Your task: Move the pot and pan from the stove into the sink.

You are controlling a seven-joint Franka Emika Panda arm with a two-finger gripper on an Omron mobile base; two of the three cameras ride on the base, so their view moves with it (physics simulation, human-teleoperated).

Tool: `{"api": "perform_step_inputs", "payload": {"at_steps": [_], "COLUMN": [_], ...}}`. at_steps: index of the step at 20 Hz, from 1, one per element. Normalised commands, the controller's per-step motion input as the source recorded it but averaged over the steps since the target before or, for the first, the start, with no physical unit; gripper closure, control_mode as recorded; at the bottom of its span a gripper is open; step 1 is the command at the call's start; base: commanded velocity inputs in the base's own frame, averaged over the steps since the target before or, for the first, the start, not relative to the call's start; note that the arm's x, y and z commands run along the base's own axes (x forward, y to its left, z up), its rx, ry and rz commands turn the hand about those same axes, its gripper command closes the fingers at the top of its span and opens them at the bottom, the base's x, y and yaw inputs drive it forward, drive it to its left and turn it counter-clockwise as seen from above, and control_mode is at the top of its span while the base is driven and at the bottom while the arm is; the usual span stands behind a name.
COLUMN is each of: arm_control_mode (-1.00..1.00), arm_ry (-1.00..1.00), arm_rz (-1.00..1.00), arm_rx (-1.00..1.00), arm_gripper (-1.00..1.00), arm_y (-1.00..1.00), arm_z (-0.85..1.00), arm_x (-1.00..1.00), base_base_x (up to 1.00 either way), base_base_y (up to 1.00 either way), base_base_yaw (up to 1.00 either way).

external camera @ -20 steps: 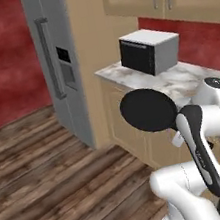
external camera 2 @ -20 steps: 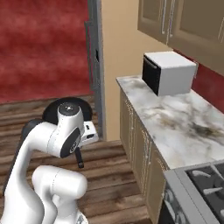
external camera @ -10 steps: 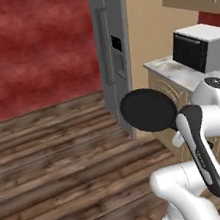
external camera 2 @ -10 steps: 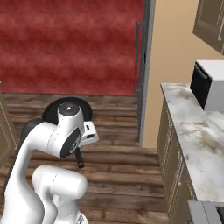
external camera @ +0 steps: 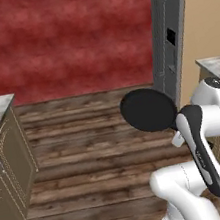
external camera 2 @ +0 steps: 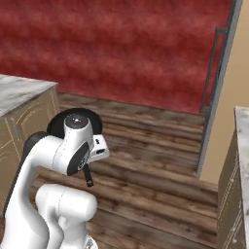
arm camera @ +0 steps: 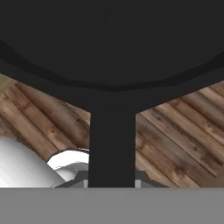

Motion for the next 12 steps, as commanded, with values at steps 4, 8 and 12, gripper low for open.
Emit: {"api": "perform_step_inputs", "payload": {"at_steps": [4, 8, 12], "arm_control_mode": [1.0, 1.0, 1.0], "arm_ry": [0.0, 0.0, 0.0], "arm_rz": [0.0, 0.0, 0.0], "arm_rx": [0.0, 0.0, 0.0], "arm_gripper": [1.0, 1.0, 1.0], "arm_y": [0.0, 0.0, 0.0], "arm_z": [0.0, 0.0, 0.0], "arm_x": [0.0, 0.0, 0.0], "base_base_x": [-0.04, -0.04, -0.04], "base_base_y": [0.0, 0.0, 0.0], "base_base_yaw": [0.5, 0.5, 0.5]}}
